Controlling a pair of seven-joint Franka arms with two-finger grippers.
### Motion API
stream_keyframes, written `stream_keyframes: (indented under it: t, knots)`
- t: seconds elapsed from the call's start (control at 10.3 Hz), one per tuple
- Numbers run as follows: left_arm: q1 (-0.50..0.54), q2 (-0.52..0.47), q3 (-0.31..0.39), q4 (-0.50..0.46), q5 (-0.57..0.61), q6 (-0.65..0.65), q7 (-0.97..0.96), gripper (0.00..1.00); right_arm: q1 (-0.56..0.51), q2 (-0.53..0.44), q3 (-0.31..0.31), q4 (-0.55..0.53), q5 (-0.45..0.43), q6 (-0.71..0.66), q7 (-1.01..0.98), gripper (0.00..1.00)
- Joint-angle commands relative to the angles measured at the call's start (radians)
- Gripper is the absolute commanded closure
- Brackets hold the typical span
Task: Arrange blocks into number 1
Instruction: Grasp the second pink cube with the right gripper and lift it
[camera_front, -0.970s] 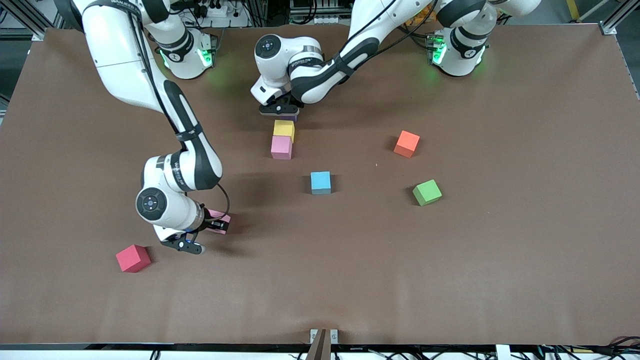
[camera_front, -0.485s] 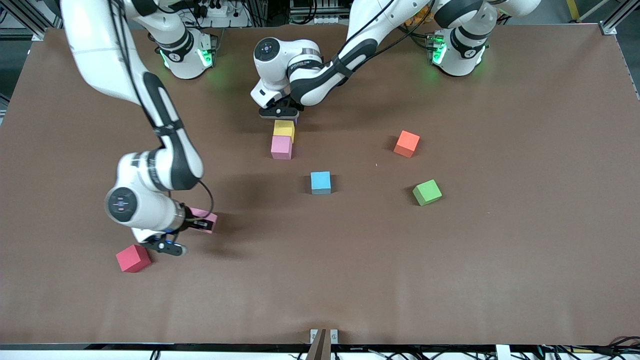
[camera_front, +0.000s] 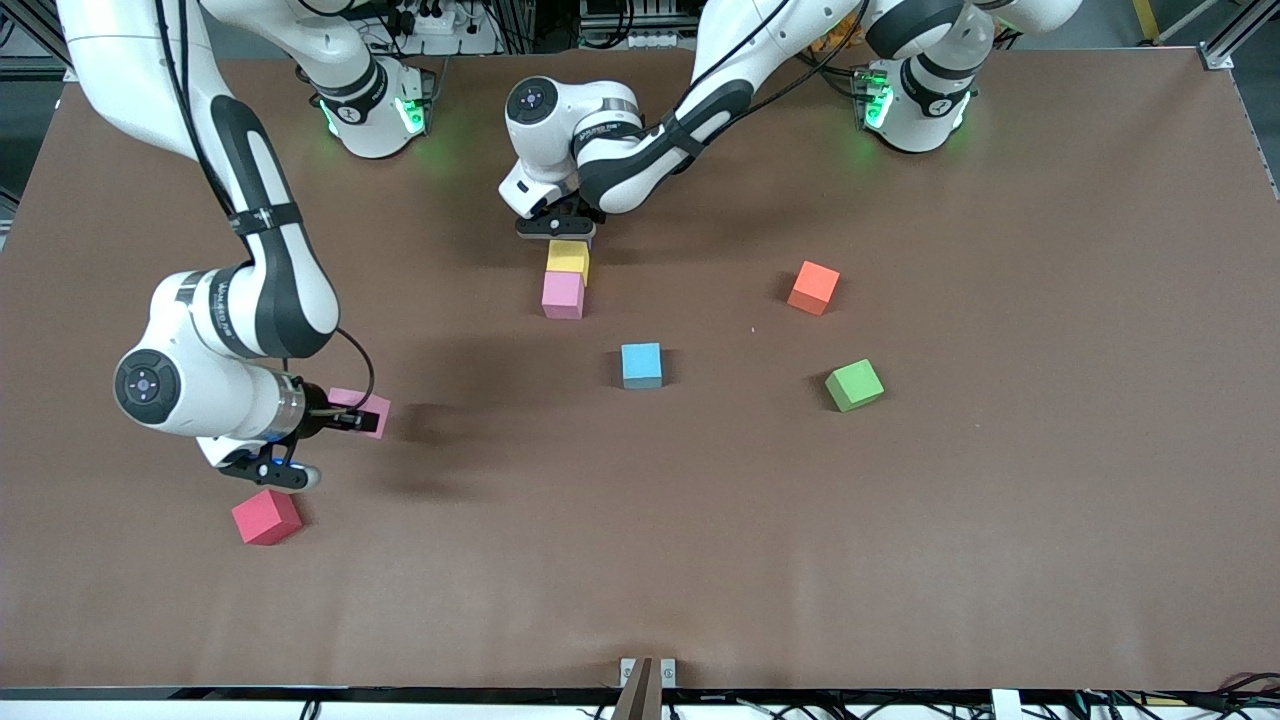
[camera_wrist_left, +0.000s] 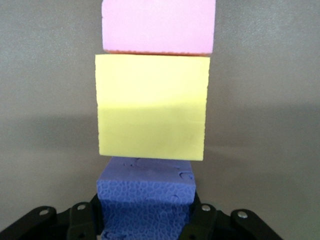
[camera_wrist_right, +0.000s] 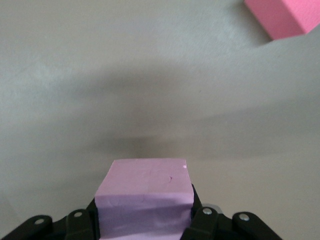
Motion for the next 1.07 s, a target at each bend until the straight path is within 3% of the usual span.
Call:
stream_keyframes:
  t: [0.0, 0.39, 0.48, 0.58, 0.97]
  knots:
    - [-0.015, 0.014, 0.012, 0.037, -0.014, -0.02, 0.024, 1.0, -0.001, -0.093, 0.009, -0.117, 0.018, 0.019, -0.002, 0.56]
    - [-0.015, 0.015, 0.026, 0.037, -0.015, -0.018, 0.024, 1.0, 0.006, -0.1, 0.009, -0.121, 0.018, 0.016, -0.001, 0.56]
    - [-0.015, 0.015, 0.026, 0.037, -0.014, -0.018, 0.024, 0.24, 0.009, -0.1, 0.009, -0.121, 0.018, 0.016, -0.001, 0.56]
    - [-0.02, 0.017, 0.03, 0.035, -0.012, -0.018, 0.019, 0.0, 0.017, -0.098, 0.009, -0.121, 0.019, 0.016, 0.001, 0.56]
    - [-0.026, -0.003, 0.035, 0.035, -0.015, -0.018, -0.003, 0.0, 0.029, -0.098, 0.009, -0.121, 0.019, 0.018, 0.025, 0.56]
